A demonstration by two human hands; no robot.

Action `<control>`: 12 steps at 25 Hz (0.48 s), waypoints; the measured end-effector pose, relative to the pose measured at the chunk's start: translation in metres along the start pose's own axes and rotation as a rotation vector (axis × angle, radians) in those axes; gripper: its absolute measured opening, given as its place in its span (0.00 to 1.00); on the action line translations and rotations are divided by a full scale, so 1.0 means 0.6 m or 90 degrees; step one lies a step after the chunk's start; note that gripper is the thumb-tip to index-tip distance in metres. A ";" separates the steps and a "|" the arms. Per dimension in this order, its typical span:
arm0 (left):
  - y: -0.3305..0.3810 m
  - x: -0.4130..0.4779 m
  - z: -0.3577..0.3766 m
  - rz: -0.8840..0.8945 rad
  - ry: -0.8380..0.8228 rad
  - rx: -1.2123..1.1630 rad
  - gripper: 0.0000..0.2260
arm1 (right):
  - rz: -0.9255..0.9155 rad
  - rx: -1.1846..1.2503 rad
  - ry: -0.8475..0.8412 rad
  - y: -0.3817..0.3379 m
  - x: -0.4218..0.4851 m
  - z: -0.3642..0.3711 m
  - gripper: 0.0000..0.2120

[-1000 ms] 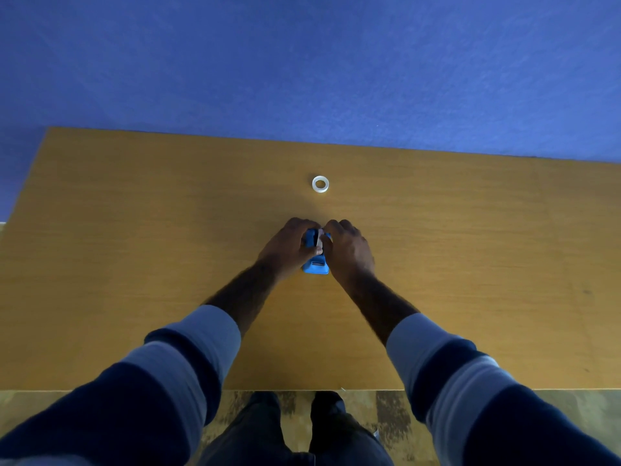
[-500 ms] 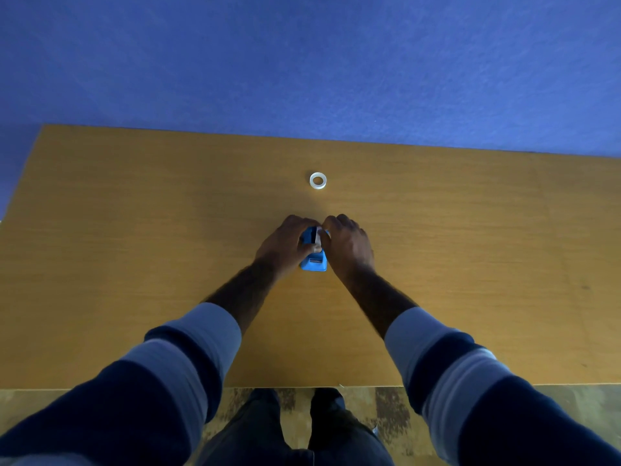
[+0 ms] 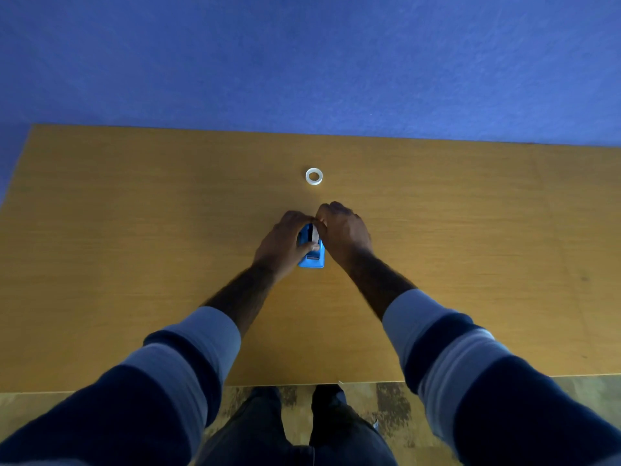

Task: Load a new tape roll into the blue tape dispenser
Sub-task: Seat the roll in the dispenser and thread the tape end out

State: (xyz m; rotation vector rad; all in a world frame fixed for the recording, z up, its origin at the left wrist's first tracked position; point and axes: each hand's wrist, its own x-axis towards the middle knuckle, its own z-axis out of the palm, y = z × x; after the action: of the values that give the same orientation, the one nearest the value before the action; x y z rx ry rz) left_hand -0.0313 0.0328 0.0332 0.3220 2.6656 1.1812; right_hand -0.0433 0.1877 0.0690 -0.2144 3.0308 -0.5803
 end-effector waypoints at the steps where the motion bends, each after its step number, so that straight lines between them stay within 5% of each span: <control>1: -0.001 0.003 -0.002 -0.004 -0.007 0.005 0.21 | -0.003 0.003 0.005 0.000 -0.001 0.000 0.06; 12: 0.002 0.001 -0.009 0.008 -0.041 0.017 0.25 | -0.029 0.004 0.045 0.005 -0.025 0.010 0.04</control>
State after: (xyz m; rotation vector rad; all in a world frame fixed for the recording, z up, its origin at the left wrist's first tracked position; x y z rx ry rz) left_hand -0.0335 0.0299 0.0377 0.3750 2.6305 1.1194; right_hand -0.0281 0.1906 0.0626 -0.2681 3.0989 -0.6141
